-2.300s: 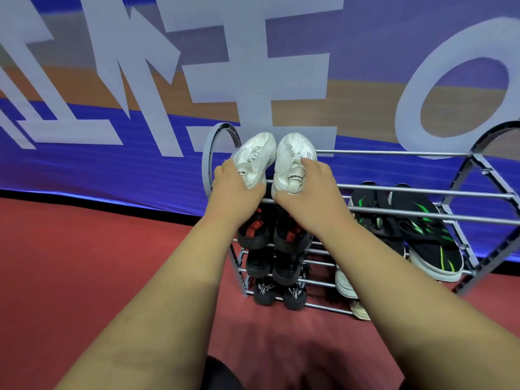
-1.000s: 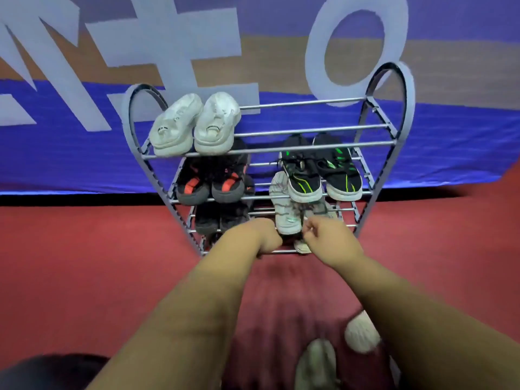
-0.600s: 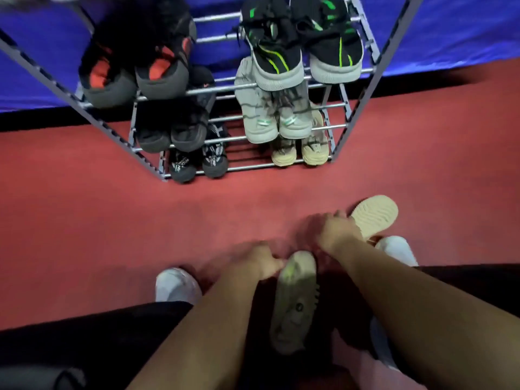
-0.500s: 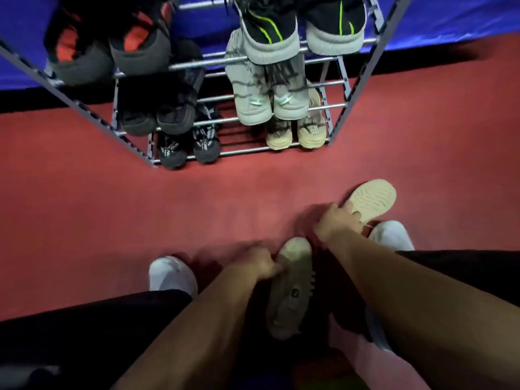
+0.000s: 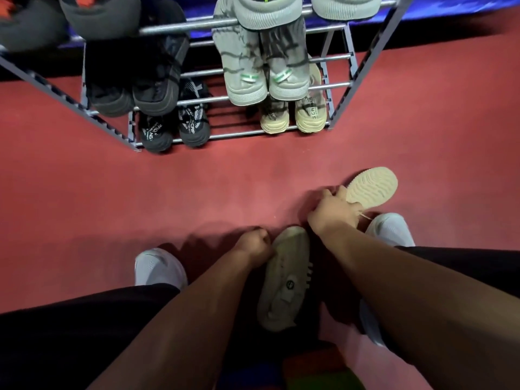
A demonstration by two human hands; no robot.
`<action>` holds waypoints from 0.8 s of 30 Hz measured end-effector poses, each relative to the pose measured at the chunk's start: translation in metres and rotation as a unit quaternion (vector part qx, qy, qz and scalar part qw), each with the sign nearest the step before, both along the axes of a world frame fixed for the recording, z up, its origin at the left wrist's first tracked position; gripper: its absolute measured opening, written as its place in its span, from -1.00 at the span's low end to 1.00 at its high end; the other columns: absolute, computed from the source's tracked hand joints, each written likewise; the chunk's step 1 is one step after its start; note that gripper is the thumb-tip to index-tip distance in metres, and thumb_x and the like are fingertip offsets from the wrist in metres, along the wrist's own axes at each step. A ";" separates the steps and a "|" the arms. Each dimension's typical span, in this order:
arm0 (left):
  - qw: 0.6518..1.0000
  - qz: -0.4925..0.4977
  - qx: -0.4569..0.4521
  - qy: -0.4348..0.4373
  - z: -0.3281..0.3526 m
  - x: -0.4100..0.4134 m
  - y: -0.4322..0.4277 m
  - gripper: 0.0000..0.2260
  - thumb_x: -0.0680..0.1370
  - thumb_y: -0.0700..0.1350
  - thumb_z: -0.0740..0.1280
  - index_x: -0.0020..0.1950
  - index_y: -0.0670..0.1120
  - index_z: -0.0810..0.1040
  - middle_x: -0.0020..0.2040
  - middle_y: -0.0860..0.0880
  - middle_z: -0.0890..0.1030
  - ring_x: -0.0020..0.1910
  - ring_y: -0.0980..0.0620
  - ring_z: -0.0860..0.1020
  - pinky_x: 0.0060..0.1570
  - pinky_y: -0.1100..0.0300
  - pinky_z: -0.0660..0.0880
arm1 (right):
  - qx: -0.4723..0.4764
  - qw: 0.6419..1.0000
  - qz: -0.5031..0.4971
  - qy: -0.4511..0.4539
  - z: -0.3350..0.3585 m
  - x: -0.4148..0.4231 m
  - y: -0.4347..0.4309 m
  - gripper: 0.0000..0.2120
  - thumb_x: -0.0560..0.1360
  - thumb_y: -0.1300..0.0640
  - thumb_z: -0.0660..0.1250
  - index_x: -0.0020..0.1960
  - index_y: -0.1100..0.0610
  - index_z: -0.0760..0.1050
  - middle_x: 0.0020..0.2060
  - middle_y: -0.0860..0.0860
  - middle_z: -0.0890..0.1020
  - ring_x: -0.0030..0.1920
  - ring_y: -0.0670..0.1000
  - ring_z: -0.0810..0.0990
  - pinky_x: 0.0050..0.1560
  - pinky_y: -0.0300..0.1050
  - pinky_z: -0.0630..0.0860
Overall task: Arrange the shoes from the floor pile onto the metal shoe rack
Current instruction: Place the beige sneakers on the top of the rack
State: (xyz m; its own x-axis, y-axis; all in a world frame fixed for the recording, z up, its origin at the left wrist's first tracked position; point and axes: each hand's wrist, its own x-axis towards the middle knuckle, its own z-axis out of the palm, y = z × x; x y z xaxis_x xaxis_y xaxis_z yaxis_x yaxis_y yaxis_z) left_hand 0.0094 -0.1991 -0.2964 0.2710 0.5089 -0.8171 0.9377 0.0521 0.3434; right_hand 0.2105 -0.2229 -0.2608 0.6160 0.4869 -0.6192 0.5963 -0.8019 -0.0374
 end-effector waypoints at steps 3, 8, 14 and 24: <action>0.997 0.070 0.039 0.009 0.003 -0.004 0.020 -0.85 0.54 -0.06 0.48 -0.12 -0.03 0.53 -0.05 -0.11 0.69 0.01 -0.13 0.67 -0.09 0.16 0.50 | 0.068 0.997 0.029 0.014 0.005 -0.004 0.004 -0.55 0.54 -0.08 0.27 0.37 0.05 0.53 0.46 0.06 0.28 0.29 0.38 0.40 0.22 0.17 0.40; 0.965 0.236 0.113 -0.005 0.013 -0.015 0.062 -0.98 0.57 -0.18 0.36 -0.05 -0.10 0.58 -0.03 -0.18 0.71 0.02 -0.22 0.69 0.02 0.06 0.60 | 0.303 0.939 0.054 0.153 0.025 -0.038 0.017 -0.91 0.47 0.12 0.33 -0.08 -0.01 0.61 0.38 -0.02 0.37 0.23 0.11 0.58 0.39 -0.05 0.47; 0.976 0.192 0.094 0.046 0.028 -0.024 0.059 -0.43 0.49 0.15 0.35 0.42 -0.10 0.44 0.23 -0.12 0.59 0.15 -0.20 0.64 0.06 0.04 0.55 | 0.233 0.962 0.126 0.073 0.016 -0.062 0.000 -0.62 0.57 -0.08 0.31 0.16 0.22 0.63 0.37 0.05 0.31 -0.03 0.22 0.67 0.09 0.07 0.61; 0.979 0.134 0.022 0.152 0.018 0.002 0.000 0.30 0.35 0.31 0.45 0.60 0.09 -0.58 0.47 -0.08 0.18 0.35 -0.22 0.50 0.04 0.10 0.56 | 0.100 0.993 0.050 0.028 0.003 -0.032 -0.009 -0.34 0.52 -0.22 0.37 0.41 0.20 0.34 0.29 0.13 0.30 0.18 0.32 0.56 0.12 0.16 0.53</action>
